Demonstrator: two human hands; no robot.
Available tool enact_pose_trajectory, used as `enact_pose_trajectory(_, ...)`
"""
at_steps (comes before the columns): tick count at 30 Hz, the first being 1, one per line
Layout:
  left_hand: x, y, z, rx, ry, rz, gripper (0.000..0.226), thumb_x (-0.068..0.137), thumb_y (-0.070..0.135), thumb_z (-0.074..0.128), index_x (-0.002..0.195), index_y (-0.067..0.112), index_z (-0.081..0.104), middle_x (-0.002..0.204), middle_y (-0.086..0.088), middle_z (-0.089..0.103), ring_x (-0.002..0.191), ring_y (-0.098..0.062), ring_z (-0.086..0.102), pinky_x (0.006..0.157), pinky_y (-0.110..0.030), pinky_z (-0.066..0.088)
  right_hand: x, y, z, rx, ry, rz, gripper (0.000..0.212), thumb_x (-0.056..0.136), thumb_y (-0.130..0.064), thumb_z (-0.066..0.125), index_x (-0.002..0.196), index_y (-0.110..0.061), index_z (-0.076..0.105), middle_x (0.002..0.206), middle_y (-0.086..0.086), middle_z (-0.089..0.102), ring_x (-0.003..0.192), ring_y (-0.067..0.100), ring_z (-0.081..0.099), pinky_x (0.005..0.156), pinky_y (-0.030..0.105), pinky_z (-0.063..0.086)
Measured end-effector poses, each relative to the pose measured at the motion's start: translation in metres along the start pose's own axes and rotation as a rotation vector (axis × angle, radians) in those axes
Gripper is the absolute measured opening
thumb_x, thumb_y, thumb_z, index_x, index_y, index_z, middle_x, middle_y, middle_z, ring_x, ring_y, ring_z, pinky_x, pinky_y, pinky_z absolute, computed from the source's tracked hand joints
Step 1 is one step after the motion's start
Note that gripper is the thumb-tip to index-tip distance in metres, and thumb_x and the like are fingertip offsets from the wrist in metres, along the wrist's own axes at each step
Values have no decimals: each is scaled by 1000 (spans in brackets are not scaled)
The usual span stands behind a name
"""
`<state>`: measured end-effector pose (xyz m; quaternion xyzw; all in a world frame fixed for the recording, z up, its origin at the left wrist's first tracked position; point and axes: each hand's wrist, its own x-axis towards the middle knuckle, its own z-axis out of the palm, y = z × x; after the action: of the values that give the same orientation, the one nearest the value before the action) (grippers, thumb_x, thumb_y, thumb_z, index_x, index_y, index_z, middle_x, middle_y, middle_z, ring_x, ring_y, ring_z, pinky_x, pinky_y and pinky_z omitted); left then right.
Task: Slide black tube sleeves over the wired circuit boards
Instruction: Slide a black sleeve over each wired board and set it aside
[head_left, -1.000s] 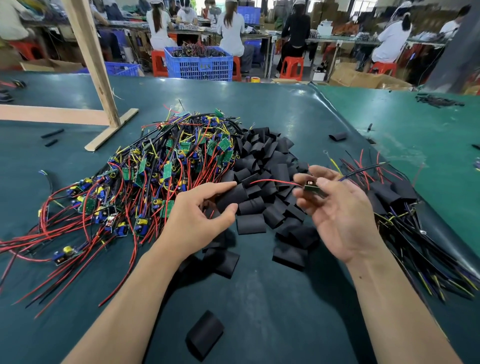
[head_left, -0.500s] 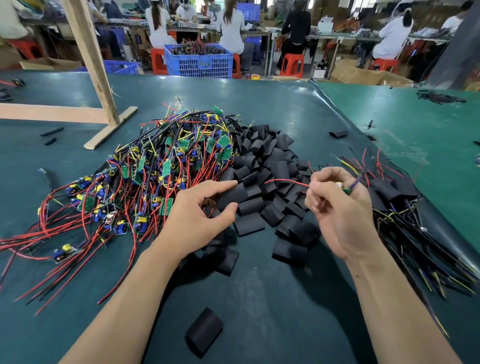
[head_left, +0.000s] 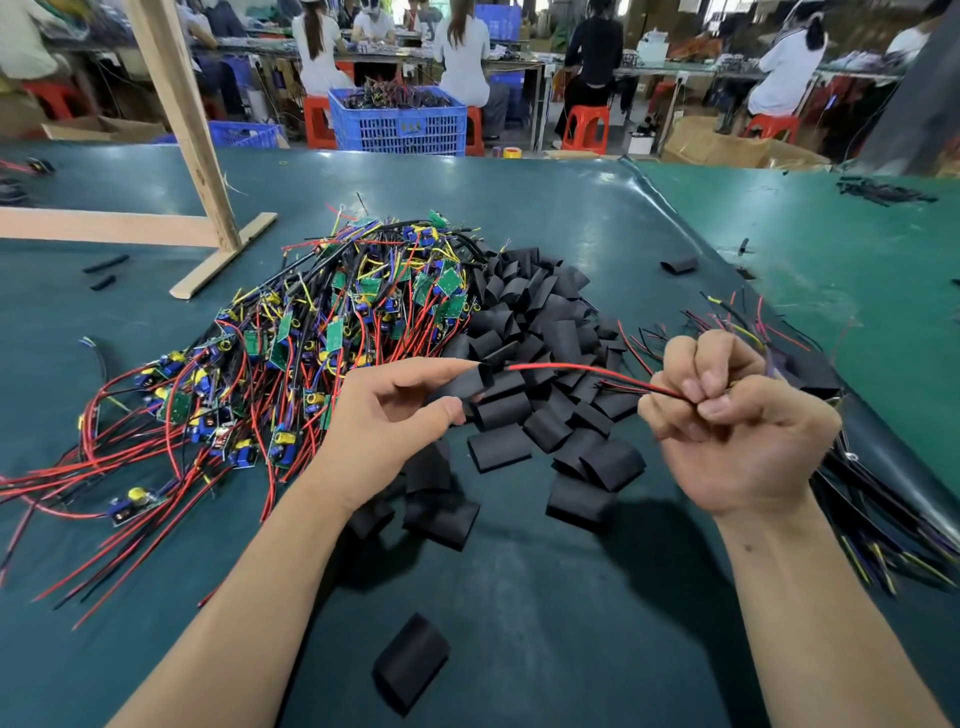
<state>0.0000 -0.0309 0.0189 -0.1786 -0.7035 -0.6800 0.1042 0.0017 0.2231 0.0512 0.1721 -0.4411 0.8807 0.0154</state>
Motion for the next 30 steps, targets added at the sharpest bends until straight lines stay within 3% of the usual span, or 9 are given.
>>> enact_pose_trajectory(2, 0, 0, -1, -20, 9, -6, 30, 76, 6, 63, 104, 16, 71, 86, -10, 72, 76, -18, 64, 75, -29, 54, 0, 1, 1, -8, -7, 20, 14, 39, -6, 43, 51, -14, 44, 56, 2, 35, 44, 12, 14, 48, 22, 17)
enact_pose_trajectory(7, 0, 2, 2, 11, -63, 6, 35, 76, 3, 62, 106, 18, 70, 94, 10, 75, 85, -9, 68, 81, -22, 53, 0, 5, 4, -33, -25, 57, 14, 42, 0, 41, 49, -11, 46, 56, 5, 34, 43, 6, 21, 47, 20, 16)
enact_pose_trajectory(15, -5, 3, 10, 130, -183, 10, 33, 75, 14, 71, 108, 18, 72, 104, 3, 74, 103, -14, 68, 92, -30, 52, -1, 19, 13, -188, -46, 134, 20, 51, 9, 41, 53, -9, 51, 59, 8, 38, 46, 11, 24, 48, 26, 13)
enact_pose_trajectory(19, -7, 4, 18, 201, -186, 32, 34, 75, 8, 70, 107, 18, 72, 101, 0, 74, 97, -14, 70, 88, -28, 52, -1, 31, 21, -206, -52, 228, 6, 72, -11, 55, 68, -7, 54, 65, 8, 45, 50, 15, 36, 45, 21, 29)
enact_pose_trajectory(21, -7, 4, 20, 200, -168, 26, 33, 75, 9, 70, 106, 21, 72, 98, -4, 75, 92, -27, 70, 83, -38, 55, 1, 36, 24, -177, -2, 320, 22, 81, -29, 52, 67, -12, 51, 66, 6, 46, 49, 17, 37, 46, 24, 30)
enact_pose_trajectory(23, -7, 4, 21, 227, -171, 8, 31, 75, 13, 71, 104, 24, 72, 93, -10, 74, 82, -41, 65, 73, -47, 53, 4, 39, 25, -171, 85, 365, 22, 86, -24, 40, 67, -16, 47, 67, 4, 47, 48, 18, 38, 47, 24, 29)
enact_pose_trajectory(25, -7, 3, 20, 275, -162, 12, 31, 74, 15, 71, 104, 24, 73, 91, -7, 73, 75, -37, 63, 62, -36, 48, 6, 40, 22, -274, 146, 355, 16, 84, -21, 41, 69, -18, 44, 66, 1, 46, 50, 14, 38, 48, 23, 30)
enact_pose_trajectory(28, -6, 3, 18, 289, -120, 53, 31, 75, 12, 70, 106, 17, 74, 92, 3, 73, 77, -9, 64, 61, -17, 42, 6, 36, 12, -477, 157, 330, 20, 89, -19, 55, 72, -20, 45, 61, 0, 35, 46, 11, 29, 41, 18, 24)
enact_pose_trajectory(30, -5, 3, 16, 312, -82, 53, 32, 76, 14, 70, 107, 19, 73, 91, 2, 72, 77, -20, 63, 61, -28, 45, 5, 32, 9, -435, 129, 260, 20, 88, -22, 65, 75, -19, 50, 60, -2, 41, 46, 10, 37, 39, 19, 31)
